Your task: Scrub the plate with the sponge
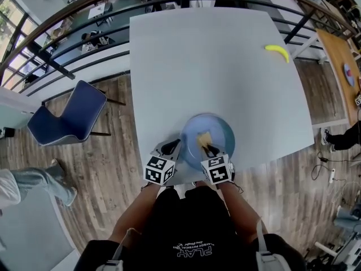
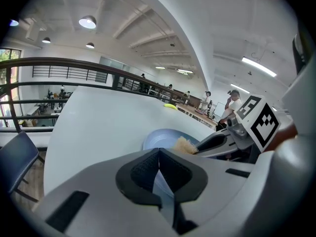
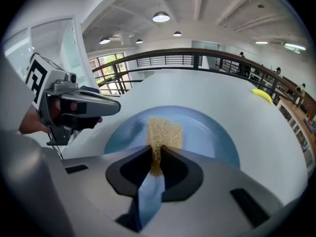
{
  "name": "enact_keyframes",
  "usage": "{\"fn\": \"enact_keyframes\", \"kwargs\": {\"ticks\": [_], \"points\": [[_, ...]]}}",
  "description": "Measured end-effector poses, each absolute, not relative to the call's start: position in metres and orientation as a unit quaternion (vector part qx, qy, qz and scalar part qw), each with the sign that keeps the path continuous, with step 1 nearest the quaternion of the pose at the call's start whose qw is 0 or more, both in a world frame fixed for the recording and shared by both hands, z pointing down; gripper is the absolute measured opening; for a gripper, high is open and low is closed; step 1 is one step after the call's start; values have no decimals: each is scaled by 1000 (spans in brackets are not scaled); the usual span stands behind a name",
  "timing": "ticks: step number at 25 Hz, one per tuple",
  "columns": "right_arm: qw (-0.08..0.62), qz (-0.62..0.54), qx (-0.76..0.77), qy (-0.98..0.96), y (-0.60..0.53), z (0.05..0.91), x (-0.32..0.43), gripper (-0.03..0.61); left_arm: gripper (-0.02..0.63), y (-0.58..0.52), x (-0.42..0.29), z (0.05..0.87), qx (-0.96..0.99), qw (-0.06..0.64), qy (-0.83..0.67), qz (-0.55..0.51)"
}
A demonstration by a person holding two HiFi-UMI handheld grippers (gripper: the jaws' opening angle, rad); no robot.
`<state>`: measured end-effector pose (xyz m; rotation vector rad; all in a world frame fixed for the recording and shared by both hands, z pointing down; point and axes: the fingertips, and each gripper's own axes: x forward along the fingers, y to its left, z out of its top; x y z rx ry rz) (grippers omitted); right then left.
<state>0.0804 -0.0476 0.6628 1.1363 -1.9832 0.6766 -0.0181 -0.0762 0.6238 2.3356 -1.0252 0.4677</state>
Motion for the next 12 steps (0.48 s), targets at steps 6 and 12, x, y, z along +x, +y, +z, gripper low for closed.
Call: {"fn": "enact_keyframes", "kwargs": {"ticks": [6, 12], "points": [[372, 283, 398, -789, -29, 670, 46, 60, 14, -73, -25, 623, 863, 276, -388, 168], [386, 283, 376, -793, -18, 675, 29, 60, 14, -67, -34, 625, 861, 279, -389, 173]]}}
